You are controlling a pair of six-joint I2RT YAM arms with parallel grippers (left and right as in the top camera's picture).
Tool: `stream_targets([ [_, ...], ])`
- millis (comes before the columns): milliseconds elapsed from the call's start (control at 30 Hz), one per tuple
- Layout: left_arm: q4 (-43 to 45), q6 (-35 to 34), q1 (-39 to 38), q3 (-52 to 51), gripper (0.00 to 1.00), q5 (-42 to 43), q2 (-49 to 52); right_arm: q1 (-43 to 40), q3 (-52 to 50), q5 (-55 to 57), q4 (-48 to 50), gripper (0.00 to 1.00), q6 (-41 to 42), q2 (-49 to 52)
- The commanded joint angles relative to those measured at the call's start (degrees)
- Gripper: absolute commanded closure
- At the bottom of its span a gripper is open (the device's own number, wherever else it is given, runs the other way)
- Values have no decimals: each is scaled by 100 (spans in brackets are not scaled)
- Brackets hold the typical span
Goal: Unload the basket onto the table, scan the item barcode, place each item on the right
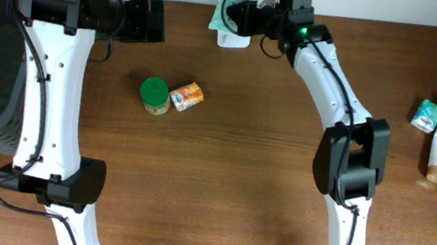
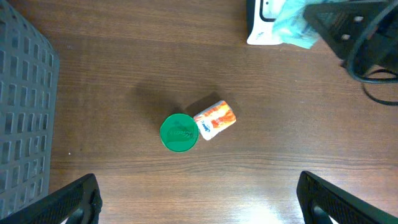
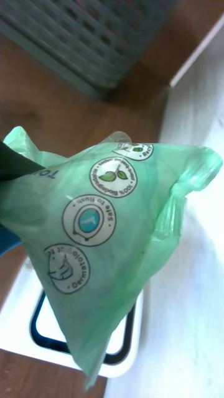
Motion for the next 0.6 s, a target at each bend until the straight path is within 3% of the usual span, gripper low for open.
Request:
stream_targets([
  [0,-2,90,46,61,1,2,-83,105,44,625,385,96,525,396],
  [200,-2,92,46,61,1,0,-83,52,57,616,697,96,658,577],
  [333,-2,92,35,63,1,2,-83,-529,98,619,-227,96,612,-98],
  [467,-2,92,35,61,1,2,-83,-2031,98,691,-2778,96,608,-1147],
  [567,-2,90,35,63,1,2,-83,-3250,94,1296,-4664,96,527,-1165],
])
